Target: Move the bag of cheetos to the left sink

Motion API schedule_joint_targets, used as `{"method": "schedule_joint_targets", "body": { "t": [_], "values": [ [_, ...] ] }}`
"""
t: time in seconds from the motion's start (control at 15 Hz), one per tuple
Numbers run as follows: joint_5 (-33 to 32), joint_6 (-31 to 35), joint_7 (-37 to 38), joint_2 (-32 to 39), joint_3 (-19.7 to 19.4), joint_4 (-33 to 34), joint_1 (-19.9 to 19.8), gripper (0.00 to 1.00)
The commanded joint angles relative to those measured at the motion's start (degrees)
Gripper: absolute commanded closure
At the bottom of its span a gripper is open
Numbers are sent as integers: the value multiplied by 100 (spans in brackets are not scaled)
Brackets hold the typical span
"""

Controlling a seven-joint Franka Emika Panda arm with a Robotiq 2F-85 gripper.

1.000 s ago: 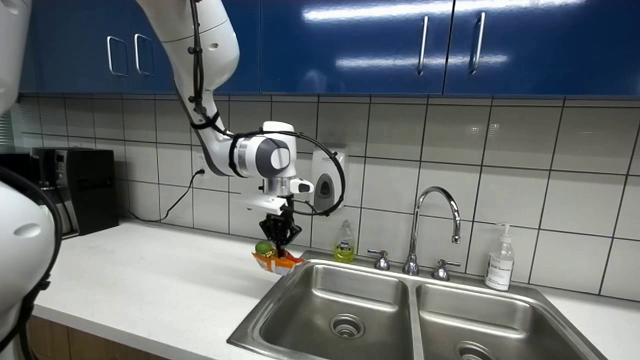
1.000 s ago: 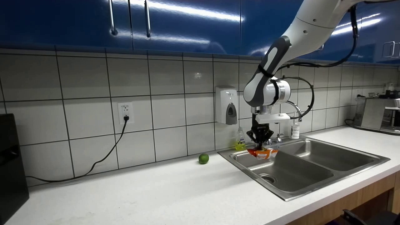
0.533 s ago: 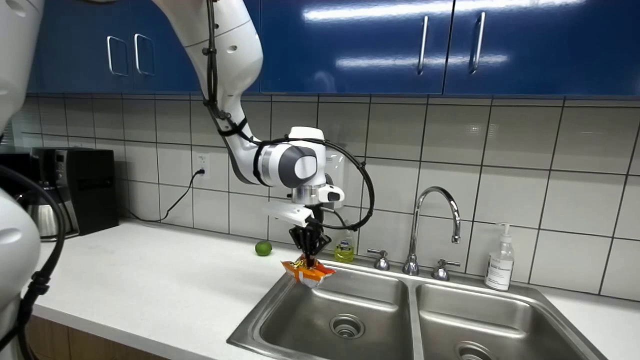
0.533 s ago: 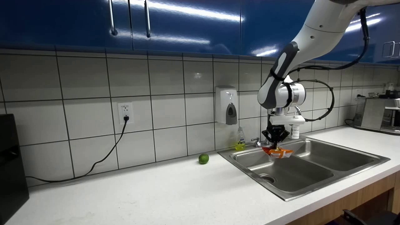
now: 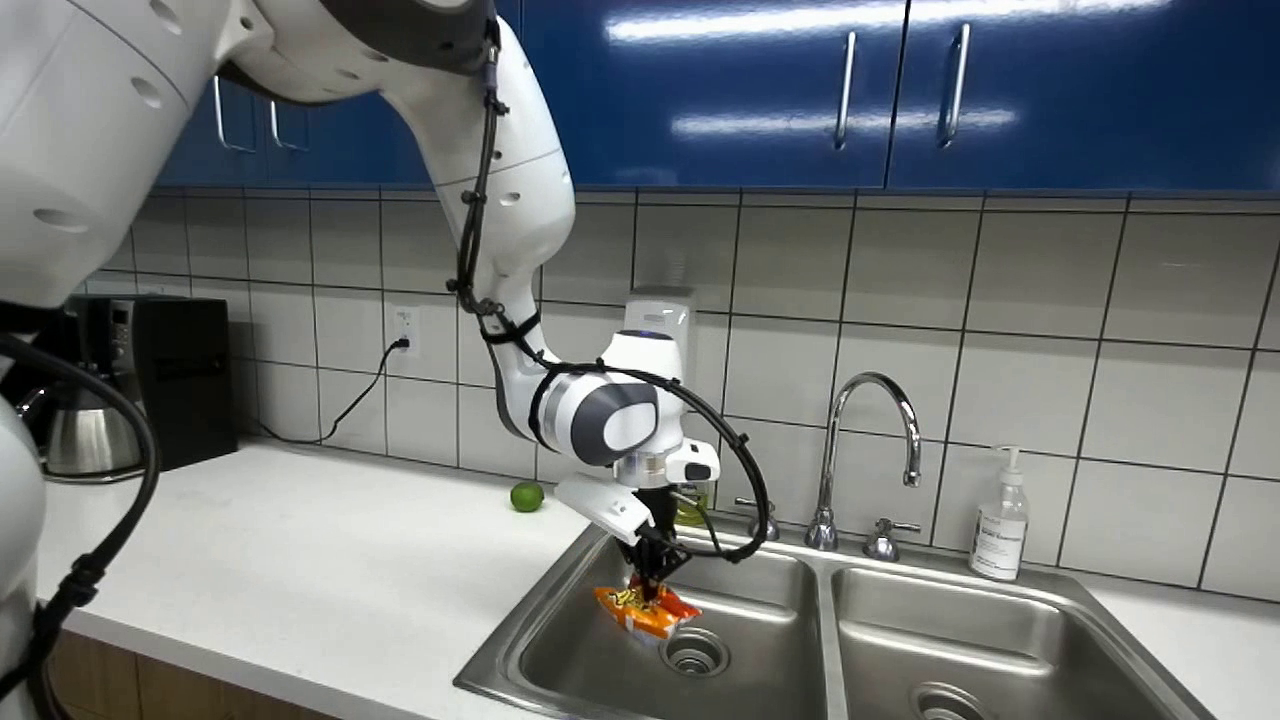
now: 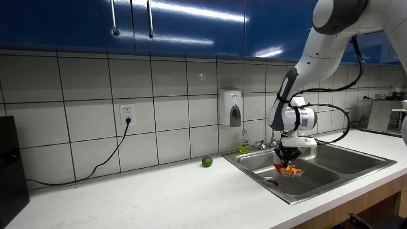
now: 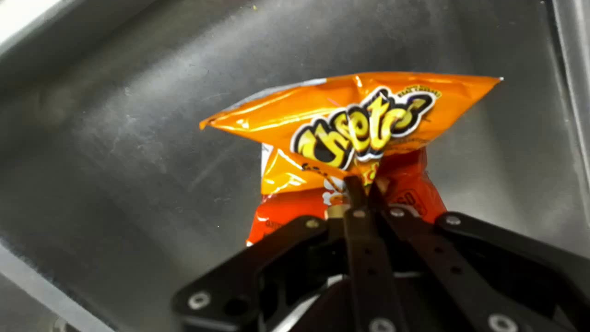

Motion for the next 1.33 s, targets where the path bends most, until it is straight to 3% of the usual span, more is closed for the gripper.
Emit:
{"method": "schedule_joint_targets", "body": {
  "t": [0.0,0.33,0.6,0.67,0.73,1.27],
  "values": [
    [99,360,-235,752,271,405,-394,100],
    [-19,662,-179,1537,397,691,-664,100],
    [-104,645,-108,1859,354,861,-657,100],
    [-122,644,-96,1902,334,897,-625,74],
    [-120,645,-66,1934,313,916,-605,73],
    [-83,759,-91,1544,477,781,-596,14]
  ]
}}
